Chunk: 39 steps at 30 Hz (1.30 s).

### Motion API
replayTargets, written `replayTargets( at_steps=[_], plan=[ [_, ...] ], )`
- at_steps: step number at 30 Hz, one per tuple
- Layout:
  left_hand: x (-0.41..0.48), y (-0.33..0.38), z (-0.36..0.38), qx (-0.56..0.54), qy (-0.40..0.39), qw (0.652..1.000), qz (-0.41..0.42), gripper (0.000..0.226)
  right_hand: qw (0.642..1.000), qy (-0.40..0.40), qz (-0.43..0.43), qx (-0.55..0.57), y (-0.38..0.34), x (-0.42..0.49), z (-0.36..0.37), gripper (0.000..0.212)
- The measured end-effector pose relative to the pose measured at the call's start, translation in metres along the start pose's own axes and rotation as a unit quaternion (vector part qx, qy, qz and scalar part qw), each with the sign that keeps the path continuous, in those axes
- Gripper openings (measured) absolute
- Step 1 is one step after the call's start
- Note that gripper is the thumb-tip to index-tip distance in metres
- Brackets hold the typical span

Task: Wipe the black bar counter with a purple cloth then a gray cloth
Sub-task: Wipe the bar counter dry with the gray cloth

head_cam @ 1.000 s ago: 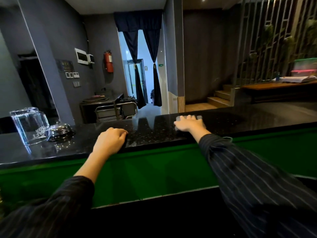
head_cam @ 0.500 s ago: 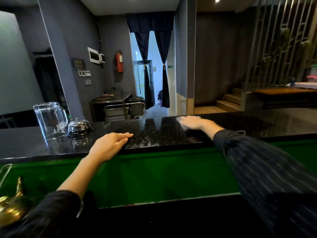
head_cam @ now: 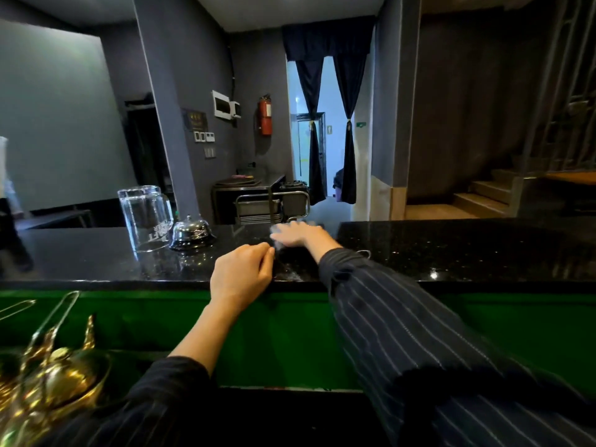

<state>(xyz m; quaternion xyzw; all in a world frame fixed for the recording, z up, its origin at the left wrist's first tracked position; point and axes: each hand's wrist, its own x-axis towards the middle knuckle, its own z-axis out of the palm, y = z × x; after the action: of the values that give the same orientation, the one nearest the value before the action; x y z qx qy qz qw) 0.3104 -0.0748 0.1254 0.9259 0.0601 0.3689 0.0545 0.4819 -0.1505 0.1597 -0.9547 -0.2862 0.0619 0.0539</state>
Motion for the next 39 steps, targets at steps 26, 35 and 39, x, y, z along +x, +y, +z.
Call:
replayTargets(
  at_steps=[26,35,39],
  plan=[
    [-0.058,-0.057,-0.028,-0.078,-0.118,0.99,-0.001,0.059,0.999,0.024,-0.024,-0.003,-0.102,-0.06,0.02,0.066],
    [-0.089,-0.083,-0.033,-0.003,-0.116,0.993,0.032,0.092,0.999,0.036,-0.018,0.01,0.0,-0.089,0.005,0.052],
    [-0.082,-0.09,-0.04,0.013,-0.189,0.98,0.062,0.105,0.98,0.076,0.183,0.023,0.03,-0.082,0.01,0.059]
  ],
)
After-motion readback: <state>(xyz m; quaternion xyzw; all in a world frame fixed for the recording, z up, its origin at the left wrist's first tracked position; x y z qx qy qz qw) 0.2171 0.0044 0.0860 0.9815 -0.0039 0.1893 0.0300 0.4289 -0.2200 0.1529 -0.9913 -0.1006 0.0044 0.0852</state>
